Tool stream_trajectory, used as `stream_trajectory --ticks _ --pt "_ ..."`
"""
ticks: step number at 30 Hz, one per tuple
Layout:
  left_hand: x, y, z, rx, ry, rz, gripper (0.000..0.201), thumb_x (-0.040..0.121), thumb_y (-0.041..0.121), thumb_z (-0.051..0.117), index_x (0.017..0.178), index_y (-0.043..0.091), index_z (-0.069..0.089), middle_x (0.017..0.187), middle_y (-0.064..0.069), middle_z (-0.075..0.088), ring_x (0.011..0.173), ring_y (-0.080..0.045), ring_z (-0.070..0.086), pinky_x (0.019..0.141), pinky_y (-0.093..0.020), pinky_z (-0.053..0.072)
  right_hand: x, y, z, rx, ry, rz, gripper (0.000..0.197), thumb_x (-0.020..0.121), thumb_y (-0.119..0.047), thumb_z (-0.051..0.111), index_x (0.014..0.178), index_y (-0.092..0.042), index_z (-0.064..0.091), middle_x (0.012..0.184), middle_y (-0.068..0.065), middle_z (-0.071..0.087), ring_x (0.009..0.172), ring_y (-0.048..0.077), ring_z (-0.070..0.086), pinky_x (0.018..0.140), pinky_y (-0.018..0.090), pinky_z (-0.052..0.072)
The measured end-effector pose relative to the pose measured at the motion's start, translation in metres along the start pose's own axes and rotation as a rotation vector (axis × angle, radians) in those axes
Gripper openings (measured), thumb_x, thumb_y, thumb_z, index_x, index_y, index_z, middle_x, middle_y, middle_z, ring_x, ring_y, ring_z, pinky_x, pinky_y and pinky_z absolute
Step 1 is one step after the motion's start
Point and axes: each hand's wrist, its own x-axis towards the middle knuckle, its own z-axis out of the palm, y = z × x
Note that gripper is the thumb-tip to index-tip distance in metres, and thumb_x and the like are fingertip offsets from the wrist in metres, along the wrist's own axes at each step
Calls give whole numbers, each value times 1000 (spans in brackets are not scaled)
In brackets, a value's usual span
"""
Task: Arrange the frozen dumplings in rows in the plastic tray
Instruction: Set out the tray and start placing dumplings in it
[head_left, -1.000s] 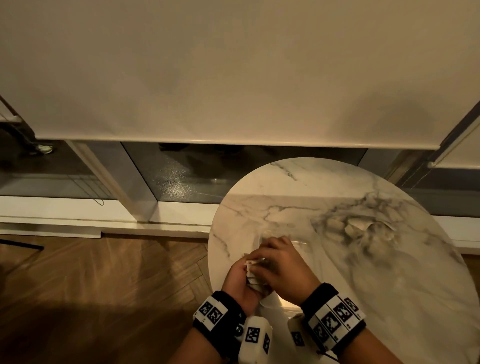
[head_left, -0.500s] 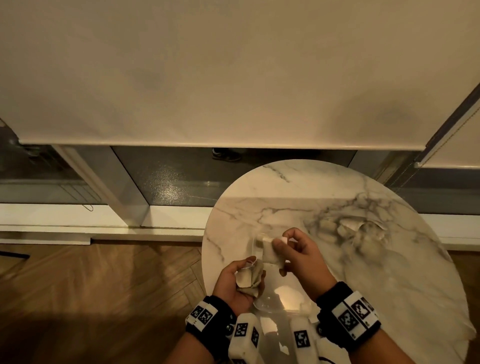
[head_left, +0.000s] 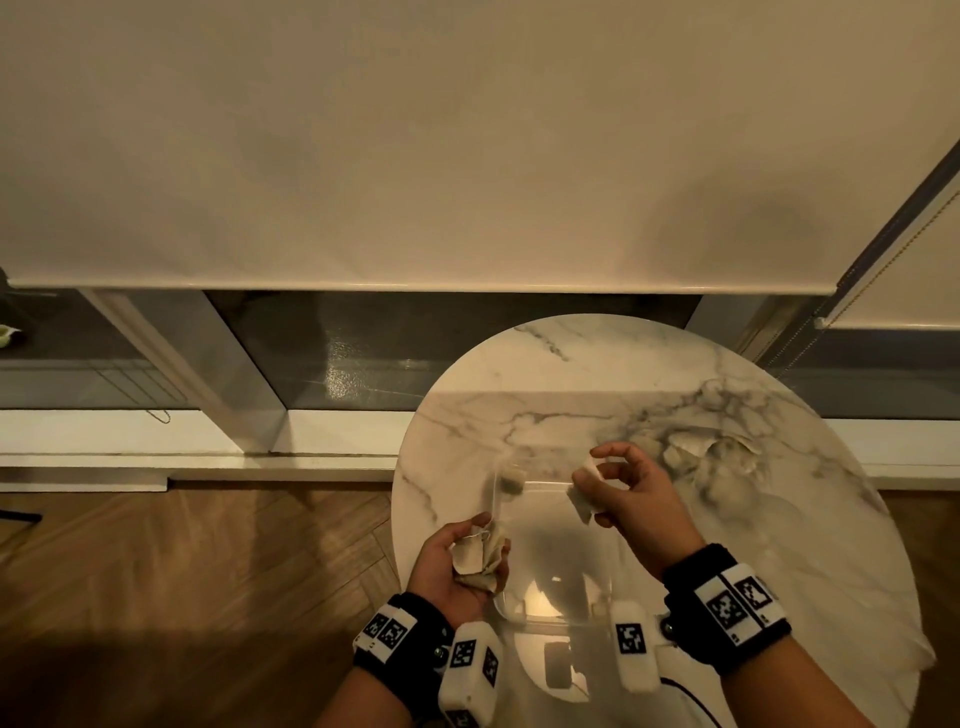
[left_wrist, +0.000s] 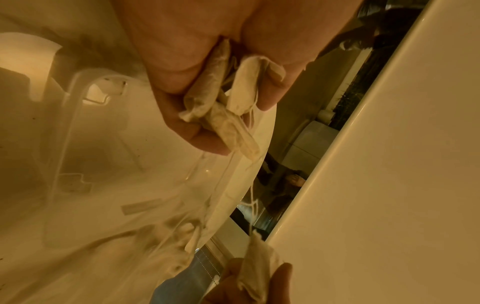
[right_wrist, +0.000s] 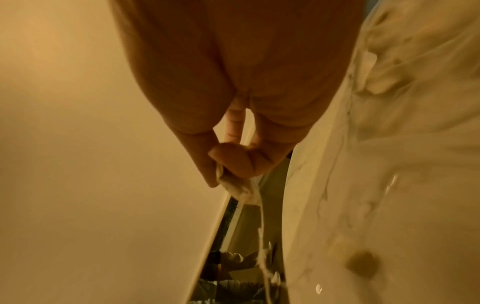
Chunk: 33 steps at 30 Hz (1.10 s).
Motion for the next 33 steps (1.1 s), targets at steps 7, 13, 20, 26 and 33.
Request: stream_trajectory --ticks 7,13,20,26,33 --pt "14 8 -10 37 28 36 18 77 16 56 91 8 64 77 -23 63 52 -30 62 34 -19 41 27 6 -14 -449 -67 -50 24 83 -12 78 84 -2 56 62 4 59 45 12 58 46 26 47" --pt "20 15 -16 28 8 17 17 77 16 56 91 9 63 75 -23 64 48 -31 61 27 -16 32 61 17 -18 -816 -179 13 11 83 -23 77 78 -15 73 71 -1 73 62 8 67 60 21 54" --pt "23 19 -18 46 34 28 17 76 16 58 91 11 63 74 -21 66 53 -31 64 38 -12 25 89 38 -13 -1244 -382 8 23 86 -11 68 102 -27 66 89 -9 66 80 10 62 71 20 49" --pt "27 20 -20 41 55 62 20 74 17 60 92 9 65 75 -21 65 57 -29 65 39 -18 40 107 42 -17 -1533 -356 -27 23 92 -17 57 110 -31 61 104 -5 67 87 16 63 78 30 55" --pt "34 24 -26 38 89 56 19 74 17 61 89 9 68 76 -22 65 54 -30 64 45 -14 28 119 38 -13 -1744 -347 -74 19 92 -19 55 100 -30 68 104 0 67 93 23 65 77 30 51"
